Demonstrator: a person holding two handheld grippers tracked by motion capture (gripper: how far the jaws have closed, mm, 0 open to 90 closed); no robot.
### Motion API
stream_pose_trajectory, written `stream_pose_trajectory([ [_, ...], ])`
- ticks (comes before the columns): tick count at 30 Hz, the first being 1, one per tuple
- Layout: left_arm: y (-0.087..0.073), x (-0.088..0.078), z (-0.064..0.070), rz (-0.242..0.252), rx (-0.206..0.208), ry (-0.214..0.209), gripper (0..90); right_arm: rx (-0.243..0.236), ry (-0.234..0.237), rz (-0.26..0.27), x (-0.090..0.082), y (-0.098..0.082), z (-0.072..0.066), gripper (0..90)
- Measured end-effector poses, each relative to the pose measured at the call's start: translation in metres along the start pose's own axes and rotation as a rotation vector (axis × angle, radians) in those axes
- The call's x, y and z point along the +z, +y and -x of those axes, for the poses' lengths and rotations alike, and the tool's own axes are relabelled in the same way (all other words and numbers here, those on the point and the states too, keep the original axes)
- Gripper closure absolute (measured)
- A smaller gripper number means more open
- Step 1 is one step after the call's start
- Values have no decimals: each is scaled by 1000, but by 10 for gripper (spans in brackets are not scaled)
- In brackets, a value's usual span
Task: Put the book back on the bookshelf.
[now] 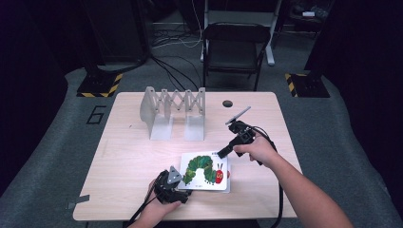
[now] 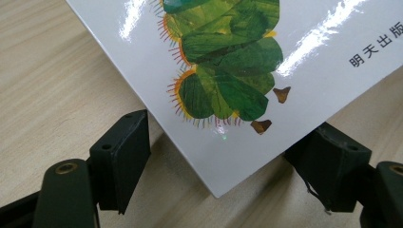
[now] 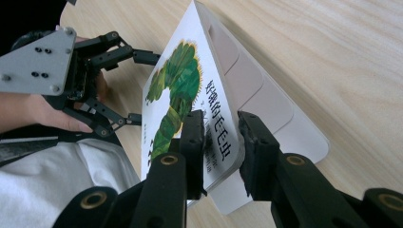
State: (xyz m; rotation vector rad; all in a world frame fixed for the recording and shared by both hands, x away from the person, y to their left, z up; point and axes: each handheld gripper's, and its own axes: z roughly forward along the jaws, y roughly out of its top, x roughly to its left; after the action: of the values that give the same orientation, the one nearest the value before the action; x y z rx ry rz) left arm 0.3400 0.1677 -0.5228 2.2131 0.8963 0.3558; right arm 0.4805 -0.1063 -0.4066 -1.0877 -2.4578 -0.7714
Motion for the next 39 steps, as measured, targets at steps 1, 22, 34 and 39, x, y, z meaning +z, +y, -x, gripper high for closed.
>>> stream_pose_trajectory([
  [1, 0, -1, -1, -8, 0, -12, 234, -16, -2, -3, -1, 0, -1, 735],
  [22, 4, -5, -11, -63, 52, -126, 243, -109, -27, -4, -1, -3, -8, 739],
  [34, 4, -6, -11, -68, 61, -129, 253, -181, -8, 1, -4, -6, -12, 750],
  [39, 3, -6, -9, -64, 86, -104, 267, -214, 12, -11, -6, -8, -13, 765],
])
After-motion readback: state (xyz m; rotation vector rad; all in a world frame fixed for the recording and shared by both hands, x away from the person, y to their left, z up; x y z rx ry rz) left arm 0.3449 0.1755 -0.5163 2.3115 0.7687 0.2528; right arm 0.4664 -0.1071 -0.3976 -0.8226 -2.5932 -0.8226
